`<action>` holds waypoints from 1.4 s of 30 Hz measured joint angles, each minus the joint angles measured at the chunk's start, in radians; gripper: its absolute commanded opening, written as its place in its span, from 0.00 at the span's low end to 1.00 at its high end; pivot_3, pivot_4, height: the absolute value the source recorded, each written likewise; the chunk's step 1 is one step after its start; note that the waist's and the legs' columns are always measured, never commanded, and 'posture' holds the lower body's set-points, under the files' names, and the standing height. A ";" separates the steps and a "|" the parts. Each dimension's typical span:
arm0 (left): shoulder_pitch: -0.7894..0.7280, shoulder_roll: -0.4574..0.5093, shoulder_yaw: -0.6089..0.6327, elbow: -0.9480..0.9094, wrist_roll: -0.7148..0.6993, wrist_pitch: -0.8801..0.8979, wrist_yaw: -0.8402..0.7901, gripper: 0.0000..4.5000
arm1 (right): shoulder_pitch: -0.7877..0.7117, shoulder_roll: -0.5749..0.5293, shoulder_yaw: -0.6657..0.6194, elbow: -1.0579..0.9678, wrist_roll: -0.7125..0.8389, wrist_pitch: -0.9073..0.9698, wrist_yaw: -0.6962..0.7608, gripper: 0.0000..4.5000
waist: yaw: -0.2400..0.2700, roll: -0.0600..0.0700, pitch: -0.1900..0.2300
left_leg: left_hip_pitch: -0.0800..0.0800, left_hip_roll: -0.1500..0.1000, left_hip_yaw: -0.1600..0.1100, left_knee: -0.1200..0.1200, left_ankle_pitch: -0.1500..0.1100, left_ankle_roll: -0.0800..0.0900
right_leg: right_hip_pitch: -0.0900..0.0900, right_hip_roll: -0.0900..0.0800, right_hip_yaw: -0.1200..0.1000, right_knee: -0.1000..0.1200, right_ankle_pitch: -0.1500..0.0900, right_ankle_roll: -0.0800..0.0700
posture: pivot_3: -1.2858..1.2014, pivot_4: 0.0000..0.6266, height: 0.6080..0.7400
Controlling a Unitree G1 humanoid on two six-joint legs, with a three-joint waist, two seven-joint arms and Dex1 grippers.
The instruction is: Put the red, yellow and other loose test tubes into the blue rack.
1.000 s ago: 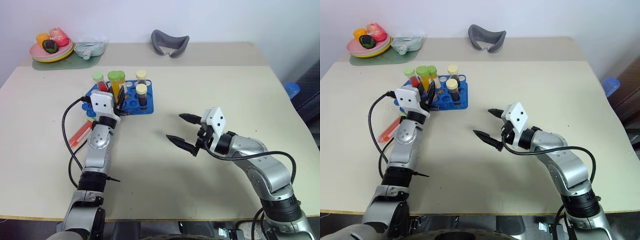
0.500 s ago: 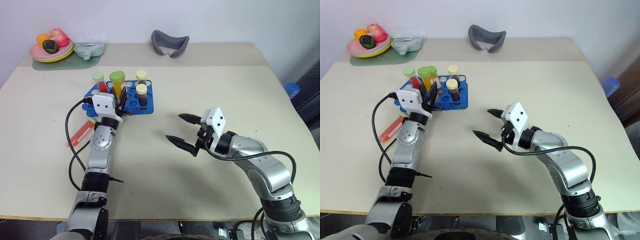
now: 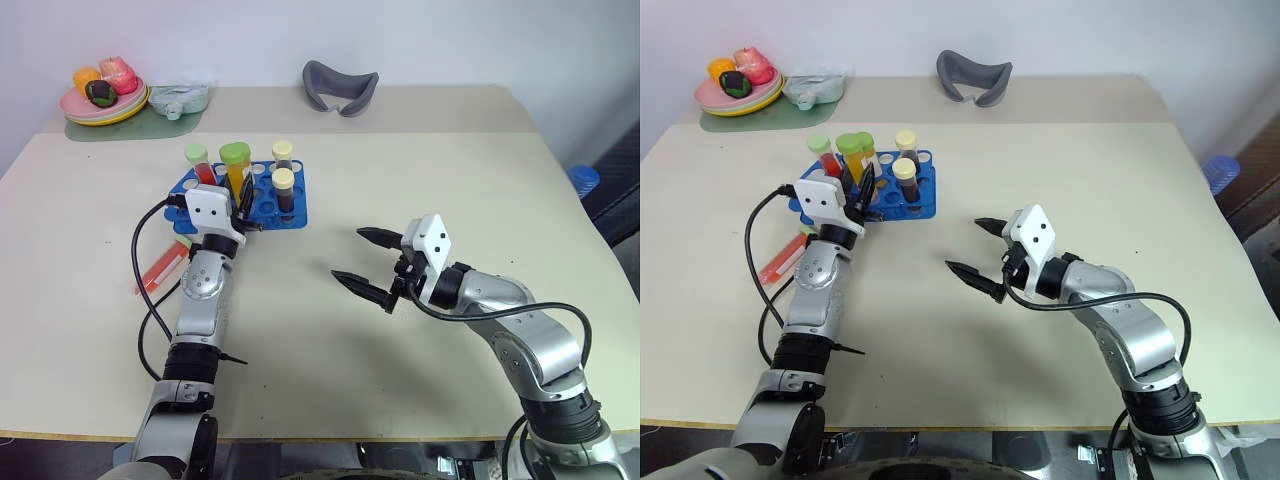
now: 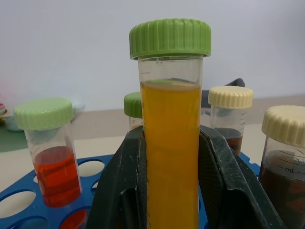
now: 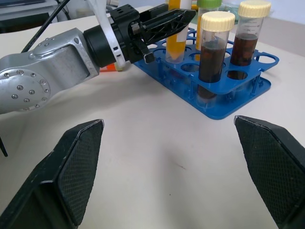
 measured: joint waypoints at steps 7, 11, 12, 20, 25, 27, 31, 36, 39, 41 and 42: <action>-0.007 0.001 -0.001 0.085 0.020 -0.030 -0.002 0.19 | 0.001 0.005 0.000 0.000 0.000 0.000 -0.008 1.00 | 0.000 0.000 0.000 | 0.000 0.000 0.000 0.000 0.000 0.000 | 0.000 0.000 0.000 0.000 0.000 0.000 | 0.52 0.24 1.00; -0.008 0.001 -0.002 0.107 0.030 -0.065 -0.002 0.19 | 0.001 0.007 0.000 0.000 0.001 0.000 -0.009 1.00 | 0.000 0.000 0.000 | 0.000 0.000 0.000 0.000 0.000 0.000 | 0.000 0.000 0.000 0.000 0.000 0.000 | 0.52 0.24 1.00; -0.008 0.001 -0.002 0.110 0.031 -0.069 -0.003 0.19 | 0.001 0.008 0.000 0.000 0.001 0.000 -0.010 1.00 | 0.000 0.000 0.000 | 0.000 0.000 0.000 0.000 0.000 0.000 | 0.000 0.000 0.000 0.000 0.000 0.000 | 0.52 0.24 1.00; 0.001 0.001 0.004 0.098 0.028 -0.077 -0.002 0.94 | 0.002 0.011 0.001 0.000 0.002 0.000 -0.013 1.00 | 0.000 0.000 0.000 | 0.000 0.000 0.000 0.000 0.000 0.000 | 0.000 0.000 0.000 0.000 0.000 0.000 | 0.52 0.24 1.00; 0.051 0.016 0.029 -0.056 -0.019 -0.005 -0.017 0.99 | 0.001 0.014 0.002 -0.002 0.002 0.000 -0.015 1.00 | -0.002 0.000 0.000 | 0.000 0.000 0.000 -0.001 0.000 0.000 | 0.000 0.000 0.000 0.000 0.000 0.000 | 0.52 0.24 1.00; 0.111 0.046 0.044 -0.188 -0.057 0.068 -0.024 0.99 | 0.001 0.014 0.002 -0.004 0.004 0.000 -0.015 1.00 | -0.003 0.000 0.000 | 0.000 0.000 0.000 -0.001 0.000 0.000 | -0.001 0.000 0.000 0.000 0.000 0.000 | 0.52 0.24 1.00; 0.193 0.157 0.131 -0.455 -0.153 0.274 -0.030 0.99 | 0.001 0.010 -0.002 -0.010 0.019 0.000 -0.011 1.00 | -0.001 0.000 0.000 | 0.000 0.001 0.000 -0.001 0.000 0.000 | 0.000 0.000 0.000 0.000 0.000 0.000 | 0.52 0.24 1.00; 0.236 0.356 0.258 -0.680 -0.324 0.545 -0.087 0.99 | -0.002 0.004 -0.013 -0.008 0.027 0.000 0.002 1.00 | 0.000 0.000 0.000 | 0.000 0.001 0.000 -0.002 0.000 0.000 | 0.000 0.000 0.000 0.000 0.000 0.000 | 0.52 0.24 1.00; 0.251 0.467 0.313 -0.732 -0.421 0.717 -0.120 0.99 | -0.011 0.005 -0.013 0.003 0.027 0.000 0.015 1.00 | -0.002 0.000 0.000 | 0.001 0.001 0.000 -0.002 0.000 0.001 | 0.000 0.000 0.000 0.000 0.000 0.000 | 0.52 0.24 1.00; 0.268 0.557 0.337 -0.742 -0.473 0.869 -0.134 0.99 | -0.023 0.004 -0.012 0.013 0.027 -0.001 0.025 1.00 | -0.005 0.000 0.001 | 0.002 0.001 0.000 -0.003 -0.001 0.001 | 0.000 0.001 0.000 0.000 0.000 0.000 | 0.52 0.24 1.00; 0.278 0.606 0.336 -0.742 -0.481 0.953 -0.135 0.99 | -0.031 0.004 -0.011 0.016 0.027 -0.002 0.032 1.00 | -0.005 0.000 0.001 | 0.002 0.001 0.000 -0.003 -0.001 0.001 | 0.000 0.001 0.000 0.000 0.000 0.000 | 0.52 0.24 1.00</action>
